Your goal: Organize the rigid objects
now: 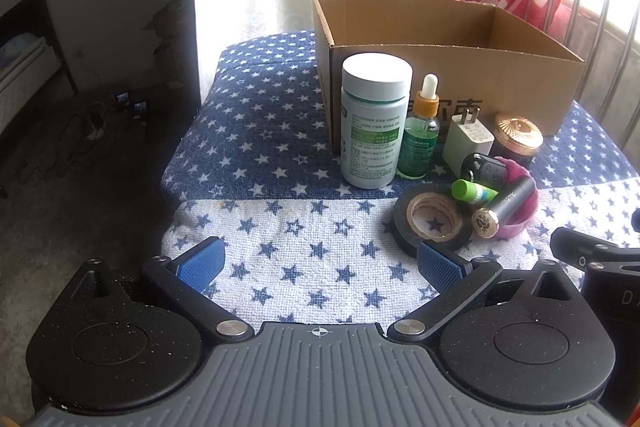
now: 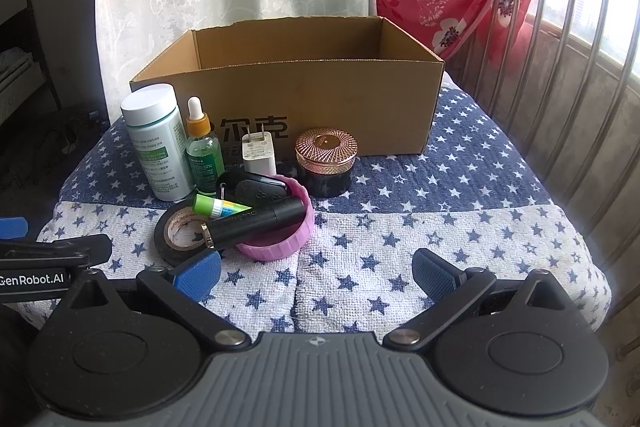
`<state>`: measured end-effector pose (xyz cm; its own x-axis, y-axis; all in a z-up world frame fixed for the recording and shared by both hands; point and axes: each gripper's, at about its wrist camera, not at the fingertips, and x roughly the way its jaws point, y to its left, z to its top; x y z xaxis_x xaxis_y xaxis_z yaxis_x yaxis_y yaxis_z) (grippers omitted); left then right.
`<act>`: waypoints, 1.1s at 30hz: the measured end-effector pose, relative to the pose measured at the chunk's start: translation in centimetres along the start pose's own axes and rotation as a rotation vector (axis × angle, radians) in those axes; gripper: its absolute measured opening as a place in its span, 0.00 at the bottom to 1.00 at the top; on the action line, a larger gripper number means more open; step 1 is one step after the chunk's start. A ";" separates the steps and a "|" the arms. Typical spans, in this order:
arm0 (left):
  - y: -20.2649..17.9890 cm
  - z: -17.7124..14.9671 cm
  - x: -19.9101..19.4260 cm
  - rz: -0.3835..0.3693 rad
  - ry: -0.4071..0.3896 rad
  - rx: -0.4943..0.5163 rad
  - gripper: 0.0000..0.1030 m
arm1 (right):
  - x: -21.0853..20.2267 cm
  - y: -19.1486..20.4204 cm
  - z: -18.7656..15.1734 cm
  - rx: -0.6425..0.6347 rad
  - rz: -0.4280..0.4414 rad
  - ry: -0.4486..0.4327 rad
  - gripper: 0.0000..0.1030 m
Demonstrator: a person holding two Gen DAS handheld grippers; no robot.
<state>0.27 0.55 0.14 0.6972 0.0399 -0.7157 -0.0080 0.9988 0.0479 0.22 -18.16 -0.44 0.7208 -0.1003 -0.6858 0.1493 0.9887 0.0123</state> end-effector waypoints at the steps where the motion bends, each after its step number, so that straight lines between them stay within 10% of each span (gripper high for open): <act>1: 0.0 0.0 0.0 0.000 0.000 -0.001 1.00 | 0.0 0.0 0.0 0.000 0.001 0.001 1.00; 24: 0.0 -0.1 0.0 0.001 0.001 0.011 1.00 | 0.5 -0.4 -0.4 0.023 0.012 0.004 1.00; 33: -1.7 0.2 -1.2 -0.139 -0.134 0.115 1.00 | 0.8 -3.8 0.1 0.156 0.136 -0.052 1.00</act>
<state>-0.44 -1.18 1.04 0.7749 -0.1094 -0.6225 0.1714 0.9844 0.0403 0.28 -21.97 -0.96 0.7751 0.0236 -0.6314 0.1481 0.9647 0.2179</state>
